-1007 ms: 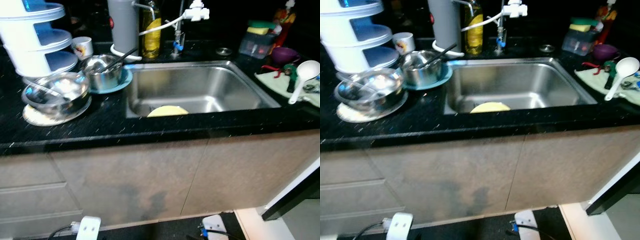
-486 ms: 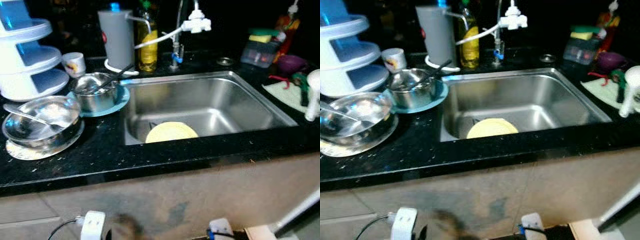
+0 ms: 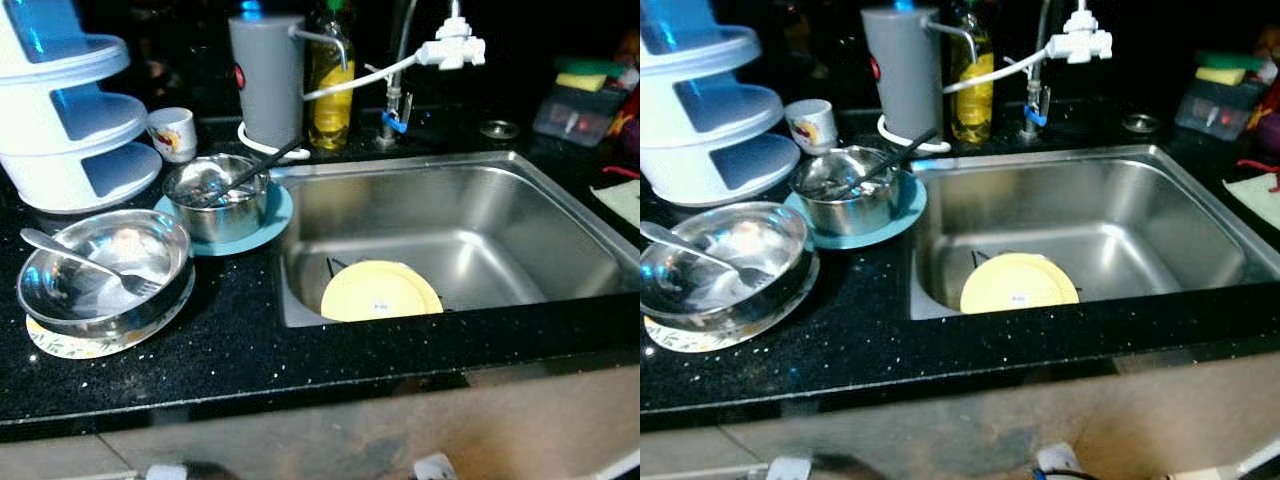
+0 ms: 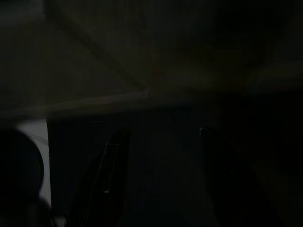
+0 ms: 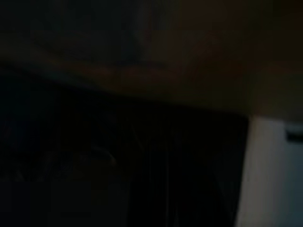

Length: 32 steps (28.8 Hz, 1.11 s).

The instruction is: Kitchen organization

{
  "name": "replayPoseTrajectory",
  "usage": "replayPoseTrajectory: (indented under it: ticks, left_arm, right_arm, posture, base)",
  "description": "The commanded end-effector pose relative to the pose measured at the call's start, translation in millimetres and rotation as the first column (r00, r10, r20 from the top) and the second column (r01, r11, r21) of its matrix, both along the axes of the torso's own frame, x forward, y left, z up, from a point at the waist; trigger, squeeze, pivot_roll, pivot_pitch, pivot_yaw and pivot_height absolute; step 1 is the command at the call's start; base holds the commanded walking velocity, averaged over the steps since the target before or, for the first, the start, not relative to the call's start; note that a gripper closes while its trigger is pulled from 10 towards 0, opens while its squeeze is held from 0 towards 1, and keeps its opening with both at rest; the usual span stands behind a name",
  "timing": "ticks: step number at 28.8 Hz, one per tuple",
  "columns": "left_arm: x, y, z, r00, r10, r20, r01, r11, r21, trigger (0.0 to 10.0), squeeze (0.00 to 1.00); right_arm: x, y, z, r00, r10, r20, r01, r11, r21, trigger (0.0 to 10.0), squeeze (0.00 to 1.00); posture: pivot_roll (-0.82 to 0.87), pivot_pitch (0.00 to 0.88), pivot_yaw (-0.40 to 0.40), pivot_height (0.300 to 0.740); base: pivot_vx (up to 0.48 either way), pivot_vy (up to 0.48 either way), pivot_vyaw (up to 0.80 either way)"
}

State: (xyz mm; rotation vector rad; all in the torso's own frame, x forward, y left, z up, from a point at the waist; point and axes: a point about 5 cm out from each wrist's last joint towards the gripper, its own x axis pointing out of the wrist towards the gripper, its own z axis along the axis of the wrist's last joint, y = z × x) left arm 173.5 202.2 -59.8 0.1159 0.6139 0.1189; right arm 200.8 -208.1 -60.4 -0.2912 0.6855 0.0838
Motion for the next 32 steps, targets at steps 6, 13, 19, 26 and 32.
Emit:
replayPoseTrajectory:
  ticks: [6,13,19,26,32]
  left_arm:
    - [-15.8,6.6,-7.8,0.997,0.059,-0.044,-0.059,0.998,-0.005,10.0,0.00]
    - [2.3,-1.0,4.8,0.998,-0.052,0.043,0.051,0.999,0.005,10.0,0.00]
    - [14.0,-6.1,25.6,0.966,-0.202,0.160,0.209,0.977,-0.029,10.0,0.00]
    - [18.5,-9.7,49.3,0.888,-0.384,0.251,0.409,0.911,-0.051,10.0,0.00]
    - [21.1,-9.2,53.9,0.869,-0.430,0.246,0.450,0.892,-0.032,10.0,0.00]
  right_arm:
    - [-11.6,-3.7,-6.5,0.999,-0.004,-0.047,0.003,1.000,-0.007,10.0,0.00]
    - [-12.3,-28.9,-0.8,0.998,-0.056,-0.036,0.054,0.997,-0.050,10.0,0.00]
    - [-0.1,-47.0,17.5,0.996,-0.075,0.050,0.070,0.993,0.091,10.0,0.00]
    - [18.5,-46.2,44.4,0.981,0.100,0.166,-0.137,0.964,0.226,10.0,0.00]
    - [30.5,-29.0,50.1,0.968,0.150,0.202,-0.205,0.937,0.284,10.0,0.00]
  posture:
    - [-0.01,0.195,-0.025,0.740]
    - [-0.01,0.180,-0.019,0.740]
    - [-0.01,0.181,-0.013,0.740]
    - [-0.02,0.187,-0.014,0.740]
    - [0.00,0.183,-0.010,0.740]
  base:
    - [0.000,0.000,0.00]
    - [0.000,0.000,0.00]
    - [0.000,0.000,0.00]
    - [0.000,0.000,0.00]
    - [0.000,0.000,0.00]
